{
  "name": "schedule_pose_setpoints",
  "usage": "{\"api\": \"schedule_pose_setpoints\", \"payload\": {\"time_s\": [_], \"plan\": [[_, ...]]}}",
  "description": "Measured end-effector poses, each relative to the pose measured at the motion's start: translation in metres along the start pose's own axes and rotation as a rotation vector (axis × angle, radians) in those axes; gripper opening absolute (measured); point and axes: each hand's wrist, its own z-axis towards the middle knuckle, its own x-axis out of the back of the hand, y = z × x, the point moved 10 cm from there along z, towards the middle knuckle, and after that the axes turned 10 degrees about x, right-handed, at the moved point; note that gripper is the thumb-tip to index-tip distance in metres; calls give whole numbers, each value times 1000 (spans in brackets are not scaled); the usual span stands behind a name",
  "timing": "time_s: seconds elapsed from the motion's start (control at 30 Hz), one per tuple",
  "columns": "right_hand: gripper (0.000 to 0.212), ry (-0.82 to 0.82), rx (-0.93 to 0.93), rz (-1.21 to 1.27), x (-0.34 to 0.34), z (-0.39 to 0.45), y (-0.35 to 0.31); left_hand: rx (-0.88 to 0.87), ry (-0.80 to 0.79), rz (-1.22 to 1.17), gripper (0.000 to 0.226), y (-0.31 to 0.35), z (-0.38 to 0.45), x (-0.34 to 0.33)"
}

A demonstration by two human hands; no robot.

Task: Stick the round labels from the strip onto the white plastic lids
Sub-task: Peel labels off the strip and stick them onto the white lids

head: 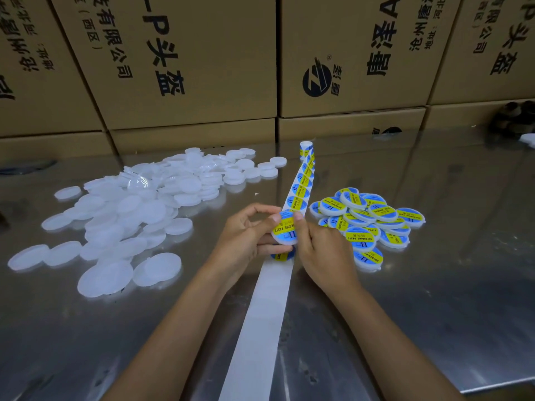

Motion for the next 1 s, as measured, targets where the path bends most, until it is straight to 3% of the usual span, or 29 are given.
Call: {"api": "schedule_pose_setpoints", "payload": {"time_s": [0.17, 0.4, 0.57, 0.67, 0.8, 0.9, 1.0], "plan": [[60, 12, -94, 51, 0, 1, 10, 16, -150, 34, 38, -2, -1, -15], [59, -140, -76, 474, -23, 0, -5, -35, 157, -45, 20, 6, -3, 20], [51, -213, -140, 619, -33, -2, -6, -46, 208, -51, 14, 5, -3, 24], [45, -127, -315, 656, -29, -3, 15, -50, 194, -117, 17, 4, -1, 25], [40, 136, -676, 1097, -24, -12, 52, -67, 270, -162, 18, 7, 2, 44], [36, 160, -789, 1288, -28, -16, 56, -46, 313, -160, 28, 4, 4, 54], [37, 129, -792, 1293, -30, -16, 54, -19, 373, -101, 29, 0, 4, 59]]}}
